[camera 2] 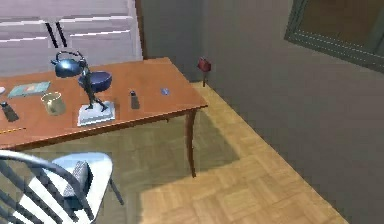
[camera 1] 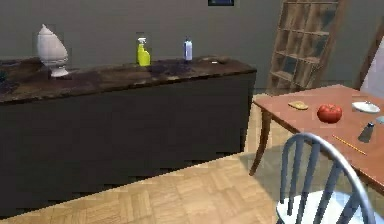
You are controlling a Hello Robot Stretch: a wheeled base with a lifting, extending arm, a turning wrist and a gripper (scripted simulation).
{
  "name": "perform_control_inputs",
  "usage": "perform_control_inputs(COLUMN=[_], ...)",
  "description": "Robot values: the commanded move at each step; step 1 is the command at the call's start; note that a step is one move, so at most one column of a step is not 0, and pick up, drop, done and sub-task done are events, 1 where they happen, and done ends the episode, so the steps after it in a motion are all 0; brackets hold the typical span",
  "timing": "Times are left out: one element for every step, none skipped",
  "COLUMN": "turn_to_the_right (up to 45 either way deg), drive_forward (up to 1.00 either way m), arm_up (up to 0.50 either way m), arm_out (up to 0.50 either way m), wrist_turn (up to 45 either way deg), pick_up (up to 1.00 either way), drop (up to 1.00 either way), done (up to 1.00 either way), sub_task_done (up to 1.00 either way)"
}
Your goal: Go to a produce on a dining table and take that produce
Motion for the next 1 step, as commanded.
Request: perform_control_inputs(turn_to_the_right=[0.0], drive_forward=[0.75], arm_up=[0.00], arm_out=[0.00], wrist_turn=[0.0], pick_up=[0.00], drop=[0.00], done=[0.00], sub_task_done=[0.00])
